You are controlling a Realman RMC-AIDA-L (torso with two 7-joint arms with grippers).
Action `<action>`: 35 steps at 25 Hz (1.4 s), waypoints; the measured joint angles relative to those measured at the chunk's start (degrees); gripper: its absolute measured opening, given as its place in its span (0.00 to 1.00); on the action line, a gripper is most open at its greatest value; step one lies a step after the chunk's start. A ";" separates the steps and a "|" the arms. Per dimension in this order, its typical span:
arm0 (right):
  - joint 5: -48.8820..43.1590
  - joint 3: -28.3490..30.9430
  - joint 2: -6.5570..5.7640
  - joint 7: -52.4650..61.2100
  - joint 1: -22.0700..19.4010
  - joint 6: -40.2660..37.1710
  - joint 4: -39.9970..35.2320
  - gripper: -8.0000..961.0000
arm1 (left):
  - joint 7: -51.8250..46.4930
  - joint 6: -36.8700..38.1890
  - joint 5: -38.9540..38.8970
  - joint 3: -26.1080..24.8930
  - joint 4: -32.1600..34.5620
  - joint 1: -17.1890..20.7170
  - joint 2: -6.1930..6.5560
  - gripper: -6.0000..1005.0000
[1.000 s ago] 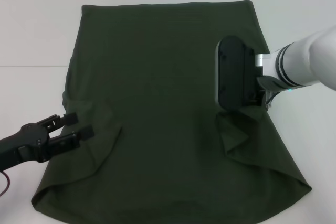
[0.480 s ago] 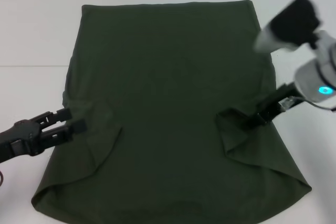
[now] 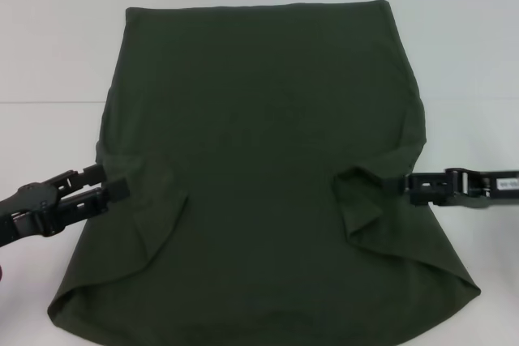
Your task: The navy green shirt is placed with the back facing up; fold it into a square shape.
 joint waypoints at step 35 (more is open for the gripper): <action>8.96 -5.23 -0.06 -4.34 1.70 27.92 22.86 0.98 | -0.16 -4.67 0.00 0.09 -0.53 0.08 -0.42 0.87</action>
